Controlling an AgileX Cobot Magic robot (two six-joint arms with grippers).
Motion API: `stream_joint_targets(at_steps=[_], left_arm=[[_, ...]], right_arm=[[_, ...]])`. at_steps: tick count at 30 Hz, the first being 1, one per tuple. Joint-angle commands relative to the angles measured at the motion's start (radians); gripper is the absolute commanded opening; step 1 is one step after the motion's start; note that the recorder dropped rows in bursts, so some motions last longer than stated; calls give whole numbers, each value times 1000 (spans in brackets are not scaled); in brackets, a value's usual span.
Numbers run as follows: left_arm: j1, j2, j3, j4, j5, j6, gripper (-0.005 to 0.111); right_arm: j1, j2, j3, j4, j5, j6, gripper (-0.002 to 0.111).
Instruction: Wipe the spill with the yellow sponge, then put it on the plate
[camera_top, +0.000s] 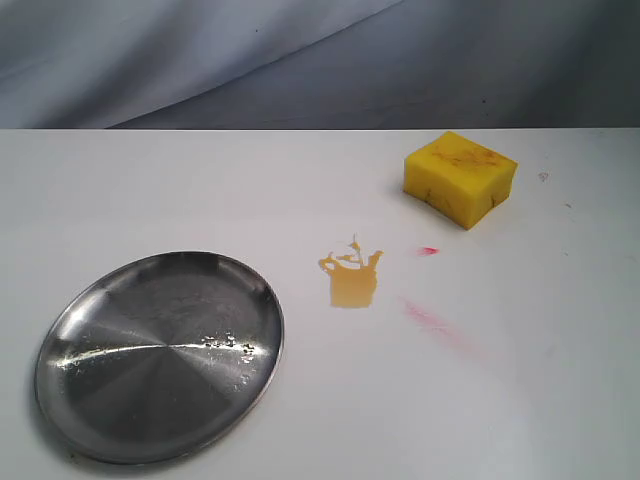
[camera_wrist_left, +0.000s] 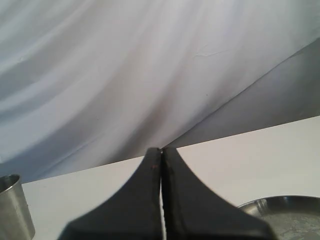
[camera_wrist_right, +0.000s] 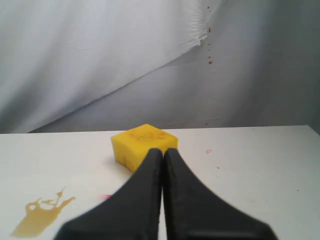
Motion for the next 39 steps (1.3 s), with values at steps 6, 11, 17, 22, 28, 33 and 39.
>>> stream_joint_targets(at_steps=[6,11,17,22,28,33,39], left_arm=[[4,-3,-3,-7,-6,-9,0],[4,-3,-3,-7,-6,-9,0],[4,-3,-3,-7,-6,-9,0],[4,-3,-3,-7,-6,-9,0],[4,-3,-3,-7,-6,-9,0],[4,-3,-3,-7,-6,-9,0],[4,-3,-3,-7,-6,-9,0]], right_arm=[[1,-6,3,-8,-1,-4,0],[1,-6,3,15,-234,18,0],[1,22,-94,67,-363,209,0],[1,251,-301,26,-247,197,0],[1,624,-537,-57,-206,194,0],[1,880,-694,-174,-205,201,0],[1,1194,-910,-174,32,223,0]])
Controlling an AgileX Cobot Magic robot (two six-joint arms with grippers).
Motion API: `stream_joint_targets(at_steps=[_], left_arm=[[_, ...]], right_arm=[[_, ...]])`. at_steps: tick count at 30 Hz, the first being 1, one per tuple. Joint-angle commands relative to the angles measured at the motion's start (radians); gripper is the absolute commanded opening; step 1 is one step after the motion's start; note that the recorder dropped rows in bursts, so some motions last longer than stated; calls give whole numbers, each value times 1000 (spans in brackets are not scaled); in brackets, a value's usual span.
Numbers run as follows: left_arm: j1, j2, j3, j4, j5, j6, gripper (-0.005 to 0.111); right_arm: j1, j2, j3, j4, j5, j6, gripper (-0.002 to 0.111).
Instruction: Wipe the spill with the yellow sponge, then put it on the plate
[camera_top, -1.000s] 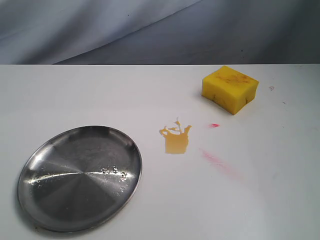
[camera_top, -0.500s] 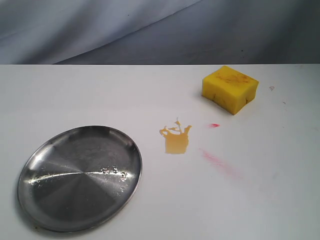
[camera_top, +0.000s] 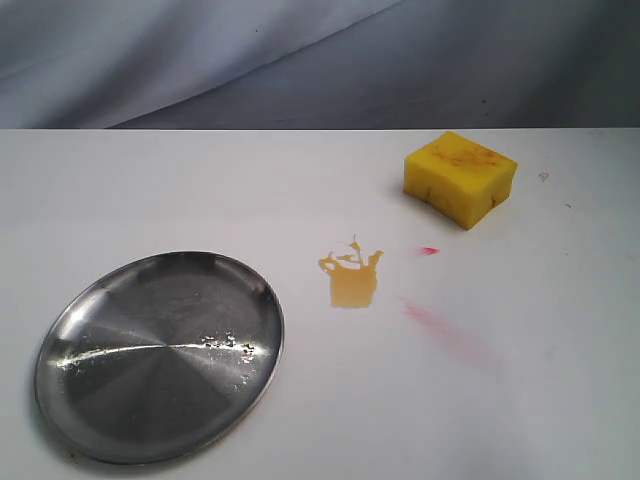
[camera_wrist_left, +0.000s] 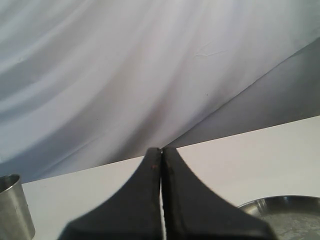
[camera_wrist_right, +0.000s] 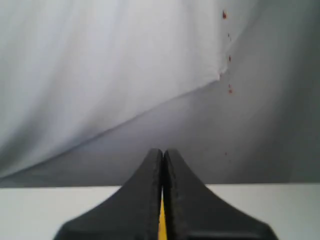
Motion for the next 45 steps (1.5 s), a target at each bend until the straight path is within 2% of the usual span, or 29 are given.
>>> stream_joint_targets(at_steps=[1,4,7,9,11,14,16,18,29,34,35,37,40,41,45], left_arm=[[4,-3,-3,-7,-6,-9,0],[4,-3,-3,-7,-6,-9,0],[4,-3,-3,-7,-6,-9,0],[4,-3,-3,-7,-6,-9,0],[4,-3,-3,-7,-6,-9,0],[4,-3,-3,-7,-6,-9,0],[4,-3,-3,-7,-6,-9,0],[4,-3,-3,-7,-6,-9,0],[4,-3,-3,-7,-6,-9,0],[4,-3,-3,-7,-6,-9,0],[4,-3,-3,-7,-6,-9,0],[4,-3,-3,-7,-6,-9,0],[4,-3,-3,-7,-6,-9,0],[4,-3,-3,-7,-6,-9,0],[4,-3,-3,-7,-6,-9,0]], right_arm=[[1,225,-168,-12,242,8,0],[1,380,-307,12,426,-53,0],[1,523,-430,135,533,-197,7],[1,620,-512,228,595,-302,19],[1,713,-606,324,664,-381,36],[1,830,-727,362,730,-409,58],[1,895,-795,362,749,-409,67],[1,960,-844,362,754,-405,70],[0,1254,-1051,342,743,-381,70],[0,1331,-1062,339,737,-381,68],[0,1339,-1062,339,748,-381,64],[0,1355,-1062,337,784,-381,44],[0,1366,-1062,332,850,-397,4],[0,1360,-1062,332,863,-406,0],[0,1301,-1062,332,881,-414,0]])
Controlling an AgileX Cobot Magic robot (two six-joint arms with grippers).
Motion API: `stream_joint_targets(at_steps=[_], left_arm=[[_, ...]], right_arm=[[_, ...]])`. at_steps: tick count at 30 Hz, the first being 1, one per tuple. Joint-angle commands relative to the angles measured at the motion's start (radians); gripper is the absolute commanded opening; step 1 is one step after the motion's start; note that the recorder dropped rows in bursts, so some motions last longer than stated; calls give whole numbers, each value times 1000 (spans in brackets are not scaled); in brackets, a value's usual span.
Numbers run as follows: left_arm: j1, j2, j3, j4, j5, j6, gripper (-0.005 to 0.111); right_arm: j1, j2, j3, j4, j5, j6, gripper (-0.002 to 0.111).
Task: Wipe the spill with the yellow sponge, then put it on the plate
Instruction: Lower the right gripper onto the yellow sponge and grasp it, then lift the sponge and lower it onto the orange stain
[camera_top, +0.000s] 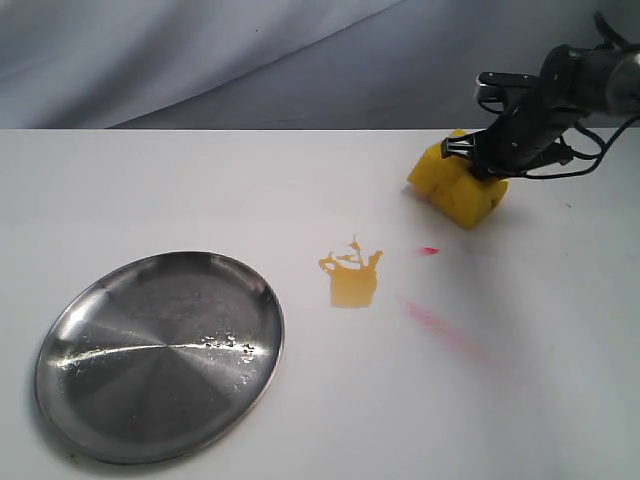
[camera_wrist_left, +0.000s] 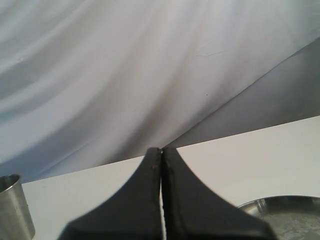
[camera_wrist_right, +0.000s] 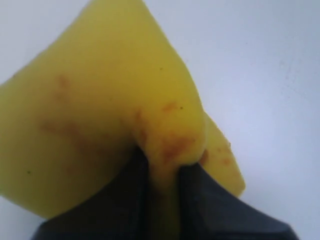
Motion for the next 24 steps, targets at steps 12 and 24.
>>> stream_joint_targets(at_steps=[12,24], left_arm=[[4,-3,-3,-7,-6,-9,0],[4,-3,-3,-7,-6,-9,0]], right_arm=[[133,-335,16,-29,236,-111,0],[376,-391,171,12,160,-87,0]])
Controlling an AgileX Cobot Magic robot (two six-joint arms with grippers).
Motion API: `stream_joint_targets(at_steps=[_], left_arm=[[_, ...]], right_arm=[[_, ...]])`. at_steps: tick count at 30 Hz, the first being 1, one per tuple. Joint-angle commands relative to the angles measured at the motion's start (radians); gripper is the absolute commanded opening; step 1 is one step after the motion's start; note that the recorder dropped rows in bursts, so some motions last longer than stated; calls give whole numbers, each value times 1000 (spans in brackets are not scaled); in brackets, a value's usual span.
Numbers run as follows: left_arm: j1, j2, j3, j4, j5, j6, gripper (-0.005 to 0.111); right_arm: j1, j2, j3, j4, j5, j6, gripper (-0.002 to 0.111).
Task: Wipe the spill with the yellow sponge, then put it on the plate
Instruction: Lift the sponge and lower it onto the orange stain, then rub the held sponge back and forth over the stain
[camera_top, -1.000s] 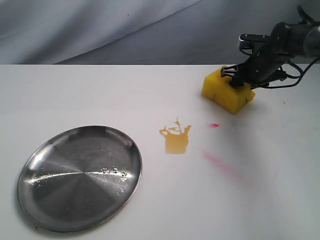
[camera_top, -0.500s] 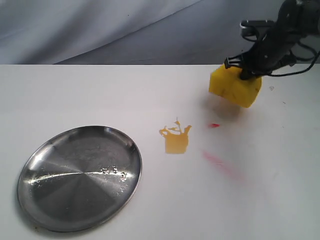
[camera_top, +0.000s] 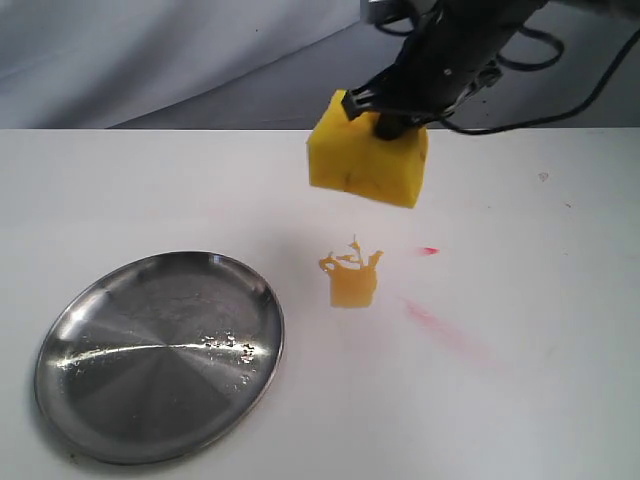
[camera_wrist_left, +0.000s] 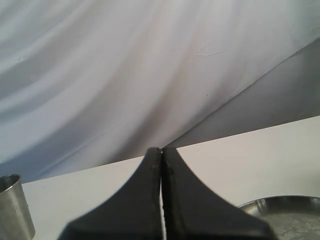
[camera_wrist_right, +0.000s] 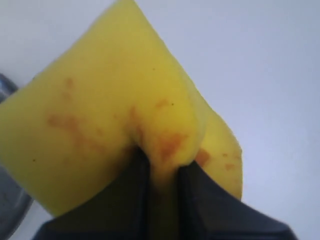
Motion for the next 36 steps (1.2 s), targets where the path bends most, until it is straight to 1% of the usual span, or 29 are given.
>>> stream_joint_targets(at_steps=[1,6,15,19,21,25,28,32,36], left_arm=[[4,-3,-3,-7,-6,-9,0],[4,-3,-3,-7,-6,-9,0],[4,-3,-3,-7,-6,-9,0],[4,-3,-3,-7,-6,-9,0],[4,-3,-3,-7,-6,-9,0],[4,-3,-3,-7,-6,-9,0],[4,-3,-3,-7,-6,-9,0],[4,-3,-3,-7,-6,-9,0],[4,-3,-3,-7,-6,-9,0]], right_arm=[[71,-6,109,12,-121,22,0],[100,9,230,14,-284,69,0],[100,167,237,14,-297,86,0],[100,228,237,12,-281,86,0],[100,237,237,-32,-281,104,0],[70,230,237,-237,-255,248,0],[29,226,237,-356,-196,320,0],[-16,226,237,-378,-126,325,0],[-8,222,237,-357,-86,281,0]])
